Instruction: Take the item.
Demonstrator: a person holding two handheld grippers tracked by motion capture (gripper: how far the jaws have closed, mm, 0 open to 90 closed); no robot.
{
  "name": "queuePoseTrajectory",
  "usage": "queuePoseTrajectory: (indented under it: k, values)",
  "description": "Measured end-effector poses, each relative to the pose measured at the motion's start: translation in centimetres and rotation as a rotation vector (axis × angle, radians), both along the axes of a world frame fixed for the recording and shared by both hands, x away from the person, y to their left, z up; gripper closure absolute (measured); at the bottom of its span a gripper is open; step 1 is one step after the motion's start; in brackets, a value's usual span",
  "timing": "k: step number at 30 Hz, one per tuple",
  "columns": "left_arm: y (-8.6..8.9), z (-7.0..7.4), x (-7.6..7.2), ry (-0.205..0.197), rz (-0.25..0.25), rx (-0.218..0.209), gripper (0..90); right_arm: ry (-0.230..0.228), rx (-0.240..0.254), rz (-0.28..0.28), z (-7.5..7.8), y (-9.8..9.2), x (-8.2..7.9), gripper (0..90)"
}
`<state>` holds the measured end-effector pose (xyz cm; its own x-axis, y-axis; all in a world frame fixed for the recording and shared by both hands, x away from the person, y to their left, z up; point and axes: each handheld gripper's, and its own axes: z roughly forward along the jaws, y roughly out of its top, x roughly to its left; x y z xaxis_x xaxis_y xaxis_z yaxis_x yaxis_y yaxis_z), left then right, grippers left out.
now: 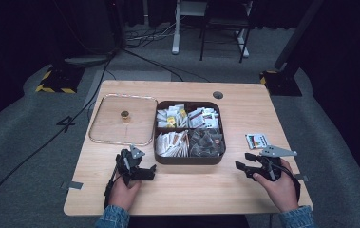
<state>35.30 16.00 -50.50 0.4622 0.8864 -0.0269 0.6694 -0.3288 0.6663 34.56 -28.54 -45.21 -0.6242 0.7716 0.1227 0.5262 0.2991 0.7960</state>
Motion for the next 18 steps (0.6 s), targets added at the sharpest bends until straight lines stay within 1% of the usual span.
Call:
queuePoseTrajectory:
  k: [4,8,18]
  values:
    - [0.0,0.0,0.0,0.0,0.0,-0.001,1.9,0.026,-0.003,0.004,-1.3,0.4,-0.1,39.9]
    - [0.0,0.0,0.0,0.0,-0.001,-0.001,1.9,0.035,-0.013,0.006,-2.2,0.6,0.0,39.4]
    - [0.0,0.0,0.0,0.0,-0.001,-0.002,1.9,0.021,-0.101,0.013,-4.1,1.1,0.2,36.7]
